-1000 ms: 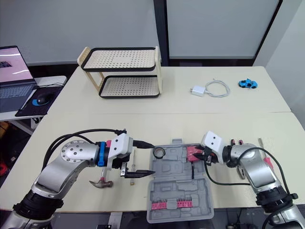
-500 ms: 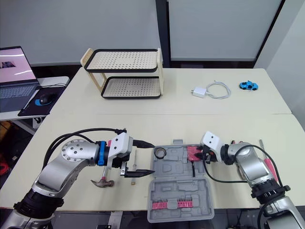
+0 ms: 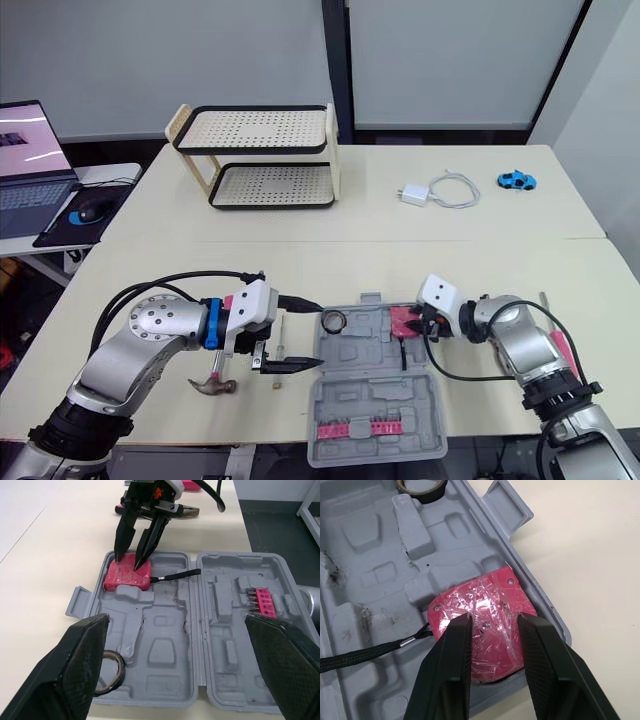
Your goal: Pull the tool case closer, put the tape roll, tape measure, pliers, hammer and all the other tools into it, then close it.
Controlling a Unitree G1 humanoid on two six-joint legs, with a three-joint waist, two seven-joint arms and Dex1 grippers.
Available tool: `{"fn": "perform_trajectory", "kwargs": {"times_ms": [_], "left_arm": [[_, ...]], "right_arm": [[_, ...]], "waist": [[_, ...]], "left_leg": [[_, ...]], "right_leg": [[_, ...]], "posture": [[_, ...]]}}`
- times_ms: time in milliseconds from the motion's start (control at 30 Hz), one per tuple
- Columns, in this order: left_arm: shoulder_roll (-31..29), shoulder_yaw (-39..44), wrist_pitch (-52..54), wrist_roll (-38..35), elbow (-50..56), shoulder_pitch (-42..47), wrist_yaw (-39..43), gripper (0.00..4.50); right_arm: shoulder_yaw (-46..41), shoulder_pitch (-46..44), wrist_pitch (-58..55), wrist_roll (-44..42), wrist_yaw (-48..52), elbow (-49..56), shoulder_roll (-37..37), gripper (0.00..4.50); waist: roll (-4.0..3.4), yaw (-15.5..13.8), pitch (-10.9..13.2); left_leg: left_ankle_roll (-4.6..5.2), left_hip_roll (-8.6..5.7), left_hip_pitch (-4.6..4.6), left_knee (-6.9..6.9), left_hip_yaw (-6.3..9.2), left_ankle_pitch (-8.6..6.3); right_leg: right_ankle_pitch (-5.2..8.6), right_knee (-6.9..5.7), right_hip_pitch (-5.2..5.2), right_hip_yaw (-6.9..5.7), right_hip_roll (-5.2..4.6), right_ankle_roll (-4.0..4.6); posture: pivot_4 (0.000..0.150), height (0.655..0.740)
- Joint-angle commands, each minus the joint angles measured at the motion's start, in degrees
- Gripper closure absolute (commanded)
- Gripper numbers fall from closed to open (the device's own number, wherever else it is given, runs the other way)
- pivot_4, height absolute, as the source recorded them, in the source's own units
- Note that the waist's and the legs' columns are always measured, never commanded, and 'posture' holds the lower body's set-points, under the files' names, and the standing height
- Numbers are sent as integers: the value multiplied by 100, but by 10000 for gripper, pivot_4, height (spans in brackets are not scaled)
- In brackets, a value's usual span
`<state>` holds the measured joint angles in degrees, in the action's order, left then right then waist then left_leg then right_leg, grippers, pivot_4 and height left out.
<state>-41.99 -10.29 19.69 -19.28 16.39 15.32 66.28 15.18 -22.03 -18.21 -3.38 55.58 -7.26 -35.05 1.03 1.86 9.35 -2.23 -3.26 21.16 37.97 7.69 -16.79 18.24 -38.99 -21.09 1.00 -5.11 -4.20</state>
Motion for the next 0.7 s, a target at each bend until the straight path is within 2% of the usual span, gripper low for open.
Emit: {"fn": "perform_trajectory", "kwargs": {"times_ms": [33, 267, 433, 633, 700], "left_arm": [[-59, 478, -208, -137, -138, -95, -72, 0], [-255, 1697, -419, -408, -485, -691, -254, 0], [-601, 2768, -648, -401, -899, -1537, -261, 0], [-1245, 3433, -1210, -84, -1918, -2398, 150, 0], [-1440, 3582, -1426, -34, -2297, -2650, 385, 0]], "right_arm": [[-507, 39, -290, -350, -155, 806, -12, 29744], [-1405, 636, -1120, -896, -209, 2720, -602, 29744], [-3014, 1872, -1377, -1232, -76, 3524, -1371, 29744], [-5140, 3912, -1204, -1012, 794, 3325, -2166, 29744], [-5802, 4469, -1106, -945, 1102, 3118, -2231, 26035]], "waist": [[-6, -1, 4], [-8, -19, 5], [-8, -52, 6], [-10, -56, 7], [-10, -54, 7]], "left_leg": [[-1, 0, 8, 0, 0, 0], [-15, -2, 59, 2, 10, 8], [-9, -7, 71, 2, 6, 5], [11, 0, 48, -1, 2, -6], [12, 0, 42, -4, 0, -7]], "right_leg": [[0, 0, -8, 0, 0, 0], [0, 3, -53, -8, -5, 0], [0, 6, -60, -7, -12, 0], [0, 7, -31, -11, -6, 0], [1, 8, -25, -12, -6, 0]], "posture": [[1500, 7400], [1500, 7400], [1500, 7400], [1500, 7400], [1500, 7400]]}}
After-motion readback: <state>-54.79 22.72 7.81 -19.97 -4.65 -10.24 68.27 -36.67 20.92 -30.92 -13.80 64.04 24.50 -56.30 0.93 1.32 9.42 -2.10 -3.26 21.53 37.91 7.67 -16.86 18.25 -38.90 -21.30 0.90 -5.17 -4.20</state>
